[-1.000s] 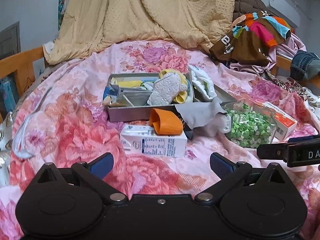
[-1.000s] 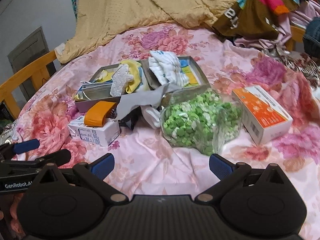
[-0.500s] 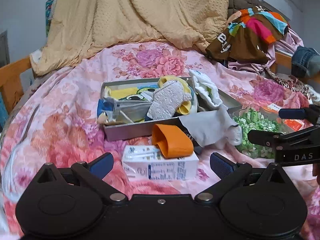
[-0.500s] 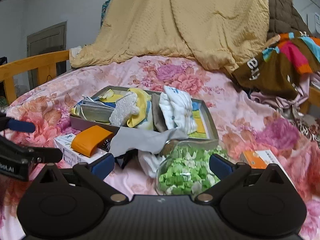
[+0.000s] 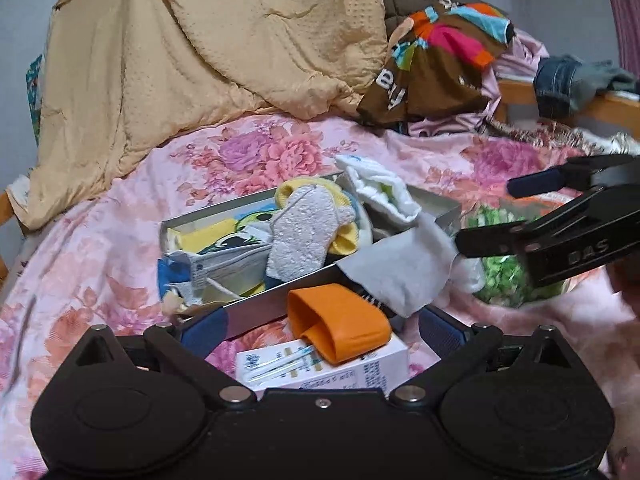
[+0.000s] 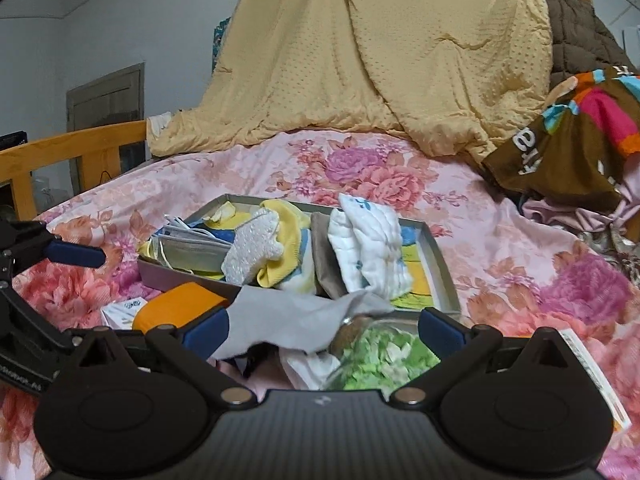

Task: Organize soft objects
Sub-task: 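Grasp the orange silicone piece with the left gripper while the right grasps the grey cloth, then lift the orange piece and grey cloth and carry both over the tray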

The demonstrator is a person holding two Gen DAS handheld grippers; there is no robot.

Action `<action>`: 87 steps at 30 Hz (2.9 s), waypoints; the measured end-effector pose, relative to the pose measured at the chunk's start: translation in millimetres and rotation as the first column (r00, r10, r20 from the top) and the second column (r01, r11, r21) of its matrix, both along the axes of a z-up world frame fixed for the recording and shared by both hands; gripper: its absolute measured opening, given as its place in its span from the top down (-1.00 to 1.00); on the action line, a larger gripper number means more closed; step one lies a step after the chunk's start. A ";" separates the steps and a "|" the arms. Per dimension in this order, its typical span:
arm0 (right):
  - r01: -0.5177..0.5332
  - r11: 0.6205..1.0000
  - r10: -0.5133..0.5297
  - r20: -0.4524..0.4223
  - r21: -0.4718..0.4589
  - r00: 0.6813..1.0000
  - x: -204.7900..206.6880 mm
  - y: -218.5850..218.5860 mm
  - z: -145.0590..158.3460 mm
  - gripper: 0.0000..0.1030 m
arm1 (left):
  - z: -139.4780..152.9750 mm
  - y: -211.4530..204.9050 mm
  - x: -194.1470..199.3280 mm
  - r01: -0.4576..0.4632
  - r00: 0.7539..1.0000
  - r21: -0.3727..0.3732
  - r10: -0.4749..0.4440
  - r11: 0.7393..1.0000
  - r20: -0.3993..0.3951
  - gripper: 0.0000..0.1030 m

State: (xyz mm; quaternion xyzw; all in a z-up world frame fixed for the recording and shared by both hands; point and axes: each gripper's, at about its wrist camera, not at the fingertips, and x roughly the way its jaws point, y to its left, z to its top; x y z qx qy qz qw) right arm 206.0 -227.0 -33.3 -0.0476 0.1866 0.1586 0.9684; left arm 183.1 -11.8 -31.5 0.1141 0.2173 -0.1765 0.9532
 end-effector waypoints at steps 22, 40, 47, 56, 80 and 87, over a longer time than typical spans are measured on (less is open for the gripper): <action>-0.095 0.995 0.092 -0.106 -0.017 0.990 39.9 19.6 -13.3 -0.43 | -26.1 -26.4 3.7 0.034 0.998 0.098 -0.038 0.995 0.043 -0.42; -0.069 0.997 0.063 -0.145 -0.034 0.987 40.1 22.1 -17.0 -0.03 | -25.0 -22.3 13.7 -0.021 1.000 0.064 0.022 0.998 -0.015 0.09; -0.065 0.997 0.059 -0.156 -0.037 0.986 40.2 23.0 -15.4 0.58 | -24.5 -21.2 14.1 -0.024 0.999 0.053 0.026 0.998 -0.028 0.19; -0.055 0.998 0.052 -0.129 -0.020 0.990 36.1 21.1 -8.2 0.86 | -18.5 -16.4 11.2 -0.048 0.998 -0.004 0.047 0.999 -0.036 0.21; -0.078 0.997 0.075 0.088 0.029 0.993 -21.3 14.4 51.0 0.91 | 41.9 2.3 -26.3 -0.094 0.989 -0.120 0.106 0.988 0.101 0.25; -0.099 0.995 0.096 0.123 0.018 0.988 -14.0 24.3 80.0 0.91 | 56.8 9.2 -15.7 -0.100 0.981 -0.152 0.123 0.983 0.152 0.25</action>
